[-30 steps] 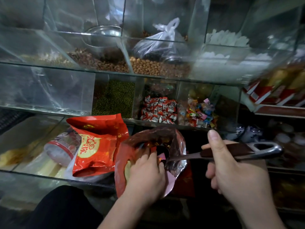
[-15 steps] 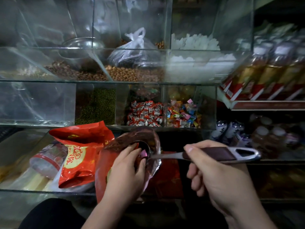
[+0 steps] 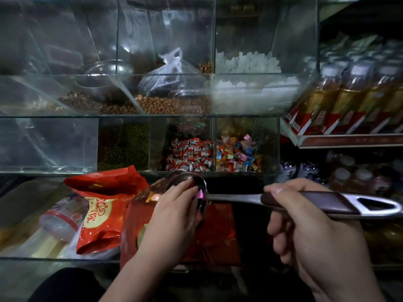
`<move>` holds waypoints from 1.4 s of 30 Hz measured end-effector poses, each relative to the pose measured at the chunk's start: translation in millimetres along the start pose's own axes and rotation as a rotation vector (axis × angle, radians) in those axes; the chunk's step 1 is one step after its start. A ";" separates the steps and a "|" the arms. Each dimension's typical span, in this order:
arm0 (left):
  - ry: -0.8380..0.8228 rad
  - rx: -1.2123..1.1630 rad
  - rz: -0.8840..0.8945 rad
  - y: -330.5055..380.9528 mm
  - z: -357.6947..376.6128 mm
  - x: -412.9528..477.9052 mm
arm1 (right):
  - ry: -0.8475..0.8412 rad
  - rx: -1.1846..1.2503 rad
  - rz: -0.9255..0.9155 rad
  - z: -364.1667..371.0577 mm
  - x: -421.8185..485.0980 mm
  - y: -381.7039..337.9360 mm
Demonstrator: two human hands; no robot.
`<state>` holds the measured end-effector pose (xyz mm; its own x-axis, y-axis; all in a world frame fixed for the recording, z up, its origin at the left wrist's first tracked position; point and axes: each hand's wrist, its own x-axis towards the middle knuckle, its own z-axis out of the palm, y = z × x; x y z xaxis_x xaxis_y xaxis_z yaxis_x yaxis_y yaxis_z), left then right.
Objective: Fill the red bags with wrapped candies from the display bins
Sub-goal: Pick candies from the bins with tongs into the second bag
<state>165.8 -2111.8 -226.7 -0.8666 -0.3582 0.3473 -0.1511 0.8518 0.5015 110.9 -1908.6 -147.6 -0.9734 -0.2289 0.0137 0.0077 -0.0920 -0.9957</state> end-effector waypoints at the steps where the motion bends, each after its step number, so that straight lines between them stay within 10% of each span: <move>1: 0.005 -0.002 0.013 3.8 -1.0 4.2 | 0.006 0.003 -0.011 -1.6 -0.2 -2.5; 17: -0.149 0.000 0.431 60.0 28.8 146.0 | 0.321 0.185 -0.083 -36.1 52.6 -12.7; 28: -0.325 0.016 0.139 56.3 101.4 233.0 | 0.405 0.025 -0.178 -9.7 124.6 33.3; 37: -0.397 0.048 -0.069 45.9 110.6 229.4 | 0.025 -0.684 -0.423 -2.3 147.4 66.1; 42: -0.358 -0.036 -0.100 46.4 105.2 220.5 | 0.061 -0.671 -0.516 -14.1 137.7 70.7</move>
<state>-82.3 -2111.1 -210.2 -0.9609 -0.2769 -0.0007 -0.2319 0.8032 0.5487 -25.8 -1933.0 -217.4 -0.8287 -0.2613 0.4951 -0.5591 0.4281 -0.7100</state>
